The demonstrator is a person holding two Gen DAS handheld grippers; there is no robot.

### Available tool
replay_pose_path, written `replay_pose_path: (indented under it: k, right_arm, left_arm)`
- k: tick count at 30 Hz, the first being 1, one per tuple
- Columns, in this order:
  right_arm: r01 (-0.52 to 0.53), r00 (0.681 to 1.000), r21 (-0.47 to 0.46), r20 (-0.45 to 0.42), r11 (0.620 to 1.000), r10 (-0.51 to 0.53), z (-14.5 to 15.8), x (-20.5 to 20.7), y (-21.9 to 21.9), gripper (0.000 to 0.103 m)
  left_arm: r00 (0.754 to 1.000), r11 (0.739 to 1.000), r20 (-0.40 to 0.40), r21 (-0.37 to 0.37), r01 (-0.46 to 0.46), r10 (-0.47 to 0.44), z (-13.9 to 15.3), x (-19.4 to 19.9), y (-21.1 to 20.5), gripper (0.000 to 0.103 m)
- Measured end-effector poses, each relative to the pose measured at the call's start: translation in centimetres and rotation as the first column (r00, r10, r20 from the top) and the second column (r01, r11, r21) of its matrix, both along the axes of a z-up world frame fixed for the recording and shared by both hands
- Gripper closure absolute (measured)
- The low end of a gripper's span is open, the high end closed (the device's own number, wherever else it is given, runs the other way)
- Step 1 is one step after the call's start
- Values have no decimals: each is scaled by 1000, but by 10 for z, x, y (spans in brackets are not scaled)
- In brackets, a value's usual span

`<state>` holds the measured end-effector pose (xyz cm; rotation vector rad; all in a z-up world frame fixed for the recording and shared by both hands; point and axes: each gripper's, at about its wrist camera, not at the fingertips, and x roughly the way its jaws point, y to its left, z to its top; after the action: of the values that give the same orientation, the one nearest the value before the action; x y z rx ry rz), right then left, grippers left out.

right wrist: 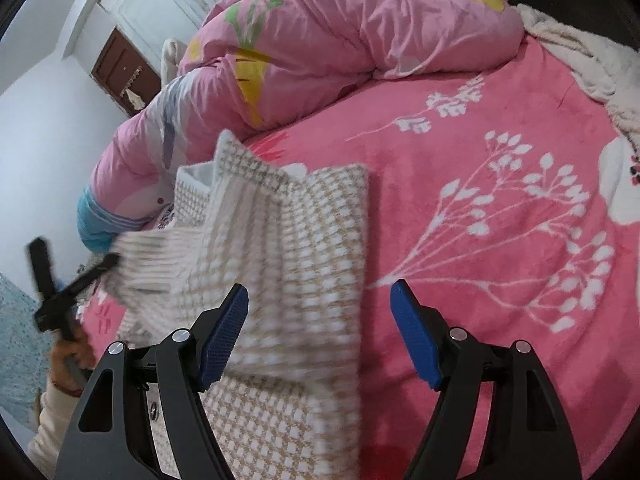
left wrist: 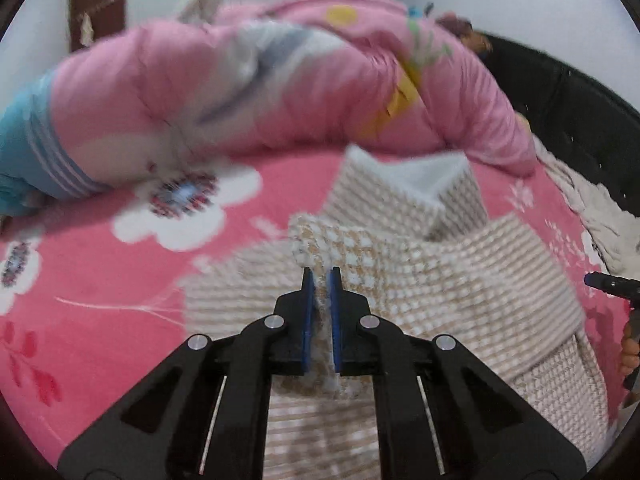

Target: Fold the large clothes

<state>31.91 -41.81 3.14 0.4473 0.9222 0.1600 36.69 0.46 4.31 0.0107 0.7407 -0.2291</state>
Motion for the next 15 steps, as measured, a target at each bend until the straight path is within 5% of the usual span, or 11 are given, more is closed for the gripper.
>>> replay_pose_path:
  k: [7,11,15]
  right_arm:
    - [19,990,-11,-138,1000,-20,-29,56,-5,31]
    - [25,985,-28,-172,999,-30,-39,81,-2,37]
    - [19,987,-46,-157,999,-26,-33,91,4,40]
  left_arm:
    - [987,994,-155,-84,-65,51,-62,5,46,96]
    - [990,990,-132,-124,-72,56,-75,-1,55,96]
    - [998,993,-42,-100,-55,51,-55,-7,50,96]
